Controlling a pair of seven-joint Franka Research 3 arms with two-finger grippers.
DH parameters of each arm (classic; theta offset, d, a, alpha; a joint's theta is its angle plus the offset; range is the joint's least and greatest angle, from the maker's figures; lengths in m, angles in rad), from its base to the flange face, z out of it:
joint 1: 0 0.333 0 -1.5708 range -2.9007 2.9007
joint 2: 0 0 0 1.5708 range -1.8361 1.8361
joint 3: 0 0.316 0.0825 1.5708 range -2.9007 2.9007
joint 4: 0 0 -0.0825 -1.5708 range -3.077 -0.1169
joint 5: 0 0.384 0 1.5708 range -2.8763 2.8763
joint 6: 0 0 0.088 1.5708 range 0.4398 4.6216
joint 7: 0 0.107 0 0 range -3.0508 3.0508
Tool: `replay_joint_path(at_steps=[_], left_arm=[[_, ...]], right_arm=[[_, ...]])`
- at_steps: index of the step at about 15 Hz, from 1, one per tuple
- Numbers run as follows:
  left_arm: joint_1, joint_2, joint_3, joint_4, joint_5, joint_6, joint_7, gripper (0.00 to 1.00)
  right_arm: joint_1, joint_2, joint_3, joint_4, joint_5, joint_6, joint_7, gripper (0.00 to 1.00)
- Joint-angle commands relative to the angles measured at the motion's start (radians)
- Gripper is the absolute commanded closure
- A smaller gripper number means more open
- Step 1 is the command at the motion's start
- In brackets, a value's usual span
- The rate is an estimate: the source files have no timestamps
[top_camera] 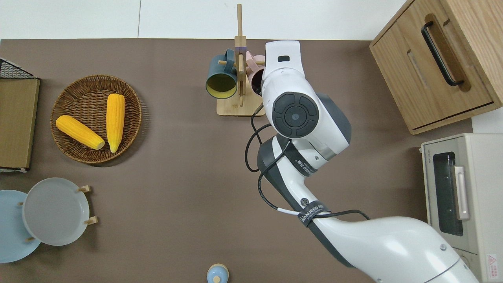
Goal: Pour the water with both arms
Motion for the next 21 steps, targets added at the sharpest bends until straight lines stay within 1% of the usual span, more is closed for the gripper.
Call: replay_joint_path(at_steps=[1, 5, 11, 21], left_arm=[[-0.003, -0.015, 0.000, 0.002, -0.018, 0.008, 0.004, 1.00], [-0.004, -0.029, 0.002, 0.009, -0.011, -0.001, -0.007, 1.00], [0.001, -0.055, 0.005, 0.009, -0.006, -0.032, -0.014, 1.00], [0.000, -0.071, 0.011, 0.008, -0.005, -0.046, -0.025, 1.00]], right_arm=[[0.006, 0.019, -0.004, 0.015, -0.015, -0.008, 0.019, 0.961], [0.006, 0.017, -0.018, 0.015, 0.035, -0.011, 0.018, 0.961], [0.003, 0.012, -0.018, 0.015, 0.042, -0.016, 0.016, 0.961], [-0.001, 0.009, -0.018, 0.017, 0.049, -0.023, 0.015, 0.965]])
